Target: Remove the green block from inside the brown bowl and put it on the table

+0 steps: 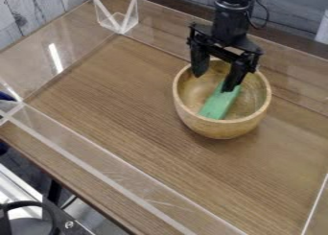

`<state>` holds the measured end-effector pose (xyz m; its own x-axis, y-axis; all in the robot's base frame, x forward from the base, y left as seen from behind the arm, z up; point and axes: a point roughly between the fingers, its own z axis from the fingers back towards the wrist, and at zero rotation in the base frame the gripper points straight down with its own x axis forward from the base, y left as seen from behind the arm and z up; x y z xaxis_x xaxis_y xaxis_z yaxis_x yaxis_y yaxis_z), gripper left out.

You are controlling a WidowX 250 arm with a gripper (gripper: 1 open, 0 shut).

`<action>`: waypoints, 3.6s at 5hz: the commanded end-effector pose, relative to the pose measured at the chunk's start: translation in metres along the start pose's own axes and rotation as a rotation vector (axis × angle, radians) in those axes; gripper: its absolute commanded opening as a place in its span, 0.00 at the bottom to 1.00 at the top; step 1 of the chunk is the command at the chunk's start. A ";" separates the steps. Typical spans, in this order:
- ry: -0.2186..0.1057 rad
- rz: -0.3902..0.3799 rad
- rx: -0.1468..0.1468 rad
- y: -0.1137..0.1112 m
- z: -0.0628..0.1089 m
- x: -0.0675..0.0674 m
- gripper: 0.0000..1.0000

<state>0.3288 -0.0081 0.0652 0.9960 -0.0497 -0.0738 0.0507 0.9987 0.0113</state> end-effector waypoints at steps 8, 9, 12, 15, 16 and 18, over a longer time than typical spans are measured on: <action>0.005 0.026 0.012 -0.009 -0.002 0.011 1.00; 0.005 0.035 0.026 -0.009 -0.007 0.012 0.00; -0.014 0.028 0.056 -0.013 0.014 0.010 0.00; -0.034 0.025 0.030 -0.009 0.024 0.007 0.00; -0.045 0.016 0.008 -0.009 0.020 0.005 0.00; -0.083 -0.008 -0.023 -0.010 0.023 0.001 0.00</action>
<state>0.3247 -0.0197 0.0655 0.9960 -0.0624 -0.0643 0.0618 0.9980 -0.0117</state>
